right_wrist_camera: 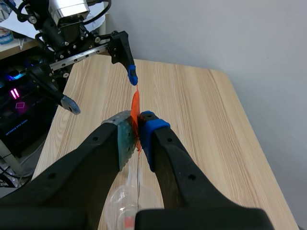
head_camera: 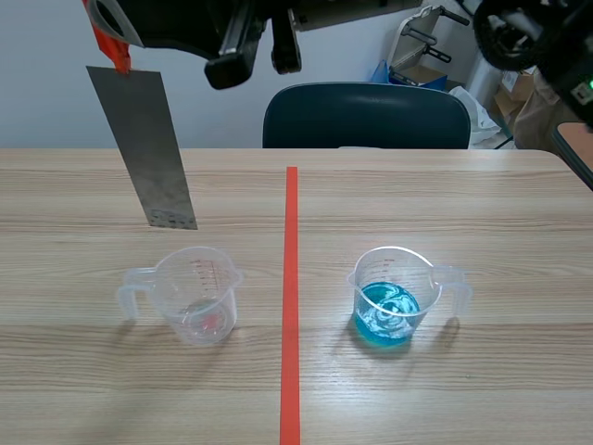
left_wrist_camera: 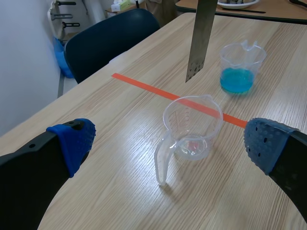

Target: Do the redox reaction experiment

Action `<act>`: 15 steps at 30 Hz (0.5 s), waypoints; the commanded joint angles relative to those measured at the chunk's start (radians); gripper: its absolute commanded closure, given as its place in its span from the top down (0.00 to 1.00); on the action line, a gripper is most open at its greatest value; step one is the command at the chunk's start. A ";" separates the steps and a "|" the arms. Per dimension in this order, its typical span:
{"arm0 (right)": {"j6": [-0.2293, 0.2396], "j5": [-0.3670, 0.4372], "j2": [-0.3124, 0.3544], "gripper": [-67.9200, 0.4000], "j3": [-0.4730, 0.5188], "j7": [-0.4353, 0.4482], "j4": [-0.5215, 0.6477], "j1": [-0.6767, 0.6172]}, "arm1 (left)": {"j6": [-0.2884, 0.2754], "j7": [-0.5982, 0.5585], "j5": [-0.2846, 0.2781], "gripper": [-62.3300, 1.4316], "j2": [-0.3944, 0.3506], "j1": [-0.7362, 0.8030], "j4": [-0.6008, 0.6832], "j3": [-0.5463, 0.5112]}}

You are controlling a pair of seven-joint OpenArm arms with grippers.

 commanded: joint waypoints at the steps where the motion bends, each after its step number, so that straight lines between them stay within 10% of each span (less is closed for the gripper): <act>1: 0.003 0.006 -0.013 0.02 0.000 0.001 -0.005 0.028 | -0.002 -0.017 -0.003 1.00 -0.005 -0.006 0.011 -0.003; 15: 0.003 0.003 -0.037 0.02 -0.045 -0.013 -0.019 0.027 | -0.002 0.006 -0.003 1.00 -0.002 -0.006 0.011 -0.003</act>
